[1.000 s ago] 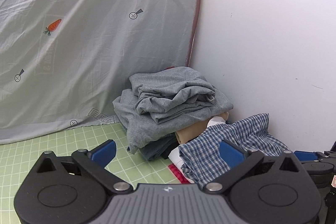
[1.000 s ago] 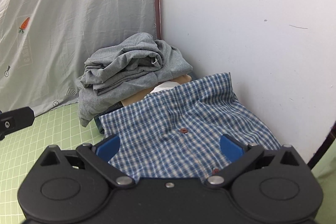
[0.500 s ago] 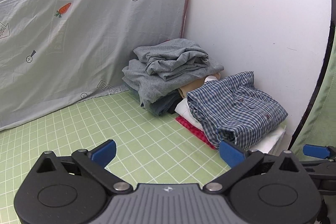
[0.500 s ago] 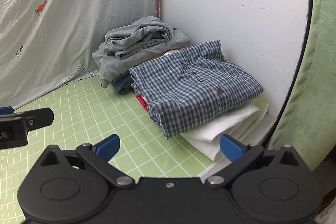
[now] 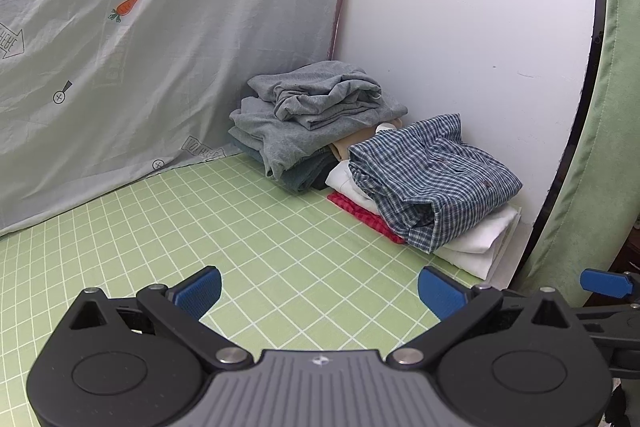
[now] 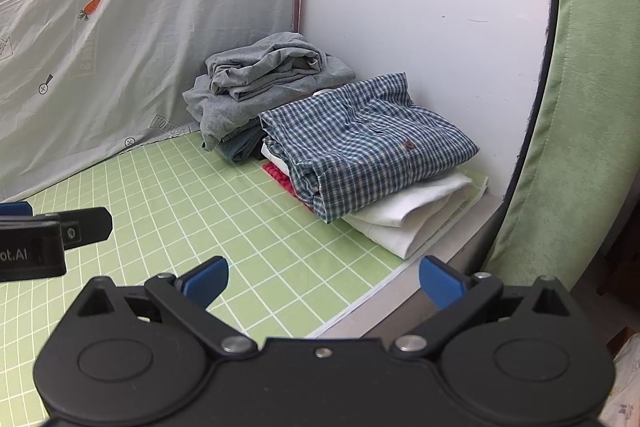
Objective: Fold clothes
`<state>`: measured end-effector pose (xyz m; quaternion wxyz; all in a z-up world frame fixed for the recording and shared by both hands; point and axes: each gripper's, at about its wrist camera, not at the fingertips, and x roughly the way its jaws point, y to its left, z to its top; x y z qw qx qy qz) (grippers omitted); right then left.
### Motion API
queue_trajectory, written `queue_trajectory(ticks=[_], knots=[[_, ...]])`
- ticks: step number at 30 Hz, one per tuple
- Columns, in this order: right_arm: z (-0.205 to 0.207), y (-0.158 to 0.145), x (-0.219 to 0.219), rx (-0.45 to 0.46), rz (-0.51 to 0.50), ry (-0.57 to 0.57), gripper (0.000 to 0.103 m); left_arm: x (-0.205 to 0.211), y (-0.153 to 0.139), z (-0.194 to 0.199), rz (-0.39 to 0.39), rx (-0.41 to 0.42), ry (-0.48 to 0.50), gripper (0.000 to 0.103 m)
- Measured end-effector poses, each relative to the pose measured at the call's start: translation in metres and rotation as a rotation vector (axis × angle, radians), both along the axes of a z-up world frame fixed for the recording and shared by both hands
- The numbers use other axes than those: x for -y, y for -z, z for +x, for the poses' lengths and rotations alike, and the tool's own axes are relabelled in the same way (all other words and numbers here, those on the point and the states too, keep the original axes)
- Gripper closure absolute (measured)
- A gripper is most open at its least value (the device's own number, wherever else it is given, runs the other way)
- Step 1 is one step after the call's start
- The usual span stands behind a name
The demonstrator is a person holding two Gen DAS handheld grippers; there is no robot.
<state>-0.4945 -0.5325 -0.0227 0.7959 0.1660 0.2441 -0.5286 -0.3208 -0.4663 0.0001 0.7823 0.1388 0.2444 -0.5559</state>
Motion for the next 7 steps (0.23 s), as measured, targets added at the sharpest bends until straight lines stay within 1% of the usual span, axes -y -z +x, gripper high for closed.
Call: queue_trajectory(ticks=[7], knots=[[0.0022, 0.0007, -0.0050, 0.002, -0.004, 0.011, 0.000, -0.0064, -0.0010, 0.0022, -0.006, 0.001, 0.008, 0.000]])
